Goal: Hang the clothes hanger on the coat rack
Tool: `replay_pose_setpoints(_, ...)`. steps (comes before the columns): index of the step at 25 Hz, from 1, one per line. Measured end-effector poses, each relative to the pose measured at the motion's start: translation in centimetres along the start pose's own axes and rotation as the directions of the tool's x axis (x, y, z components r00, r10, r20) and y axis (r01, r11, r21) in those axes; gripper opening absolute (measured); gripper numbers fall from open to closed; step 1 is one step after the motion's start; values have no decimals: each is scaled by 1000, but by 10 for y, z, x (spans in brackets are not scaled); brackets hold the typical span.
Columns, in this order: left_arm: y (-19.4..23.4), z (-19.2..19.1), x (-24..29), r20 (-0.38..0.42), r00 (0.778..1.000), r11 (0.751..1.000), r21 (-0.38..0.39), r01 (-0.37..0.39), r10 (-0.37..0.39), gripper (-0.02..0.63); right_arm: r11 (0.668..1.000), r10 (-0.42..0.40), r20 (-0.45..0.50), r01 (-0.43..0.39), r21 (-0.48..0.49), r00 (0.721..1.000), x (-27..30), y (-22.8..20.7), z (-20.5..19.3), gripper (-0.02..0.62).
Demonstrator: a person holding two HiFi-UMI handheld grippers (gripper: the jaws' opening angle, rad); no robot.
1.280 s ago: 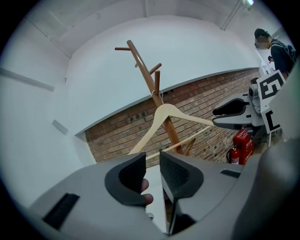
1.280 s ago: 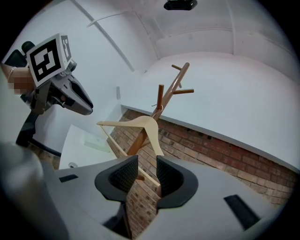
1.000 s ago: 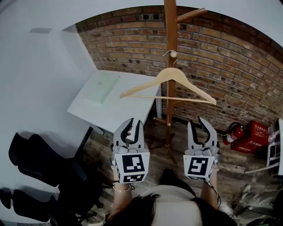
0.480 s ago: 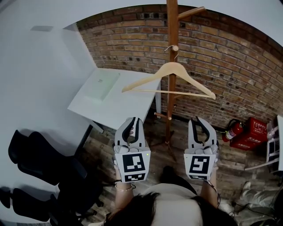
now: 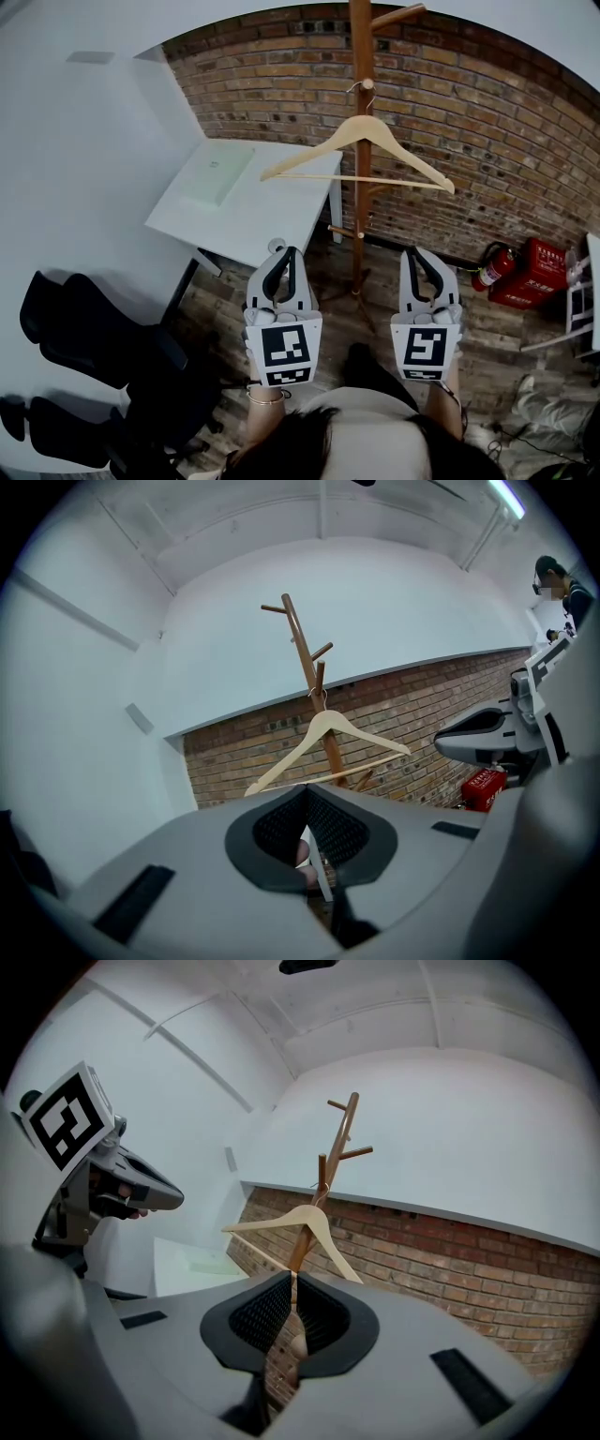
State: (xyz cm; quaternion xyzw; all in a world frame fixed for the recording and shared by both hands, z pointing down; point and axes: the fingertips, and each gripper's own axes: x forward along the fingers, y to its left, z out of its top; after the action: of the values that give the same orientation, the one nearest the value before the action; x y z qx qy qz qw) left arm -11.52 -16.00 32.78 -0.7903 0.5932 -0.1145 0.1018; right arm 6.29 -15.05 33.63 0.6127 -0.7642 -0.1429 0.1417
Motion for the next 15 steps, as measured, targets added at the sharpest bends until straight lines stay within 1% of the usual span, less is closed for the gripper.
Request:
replay_pose_setpoints(8, -11, -3, -30, 3, 1000, 999, -29, 31, -31, 11, 999, 27, -8, -27, 46, 1000, -29, 18, 0, 44)
replay_pose_setpoints(15, -21, -3, -58, 4, 998, 998, -41, 57, -56, 9, 998, 35, -8, -35, 54, 999, -57, 28, 1, 43)
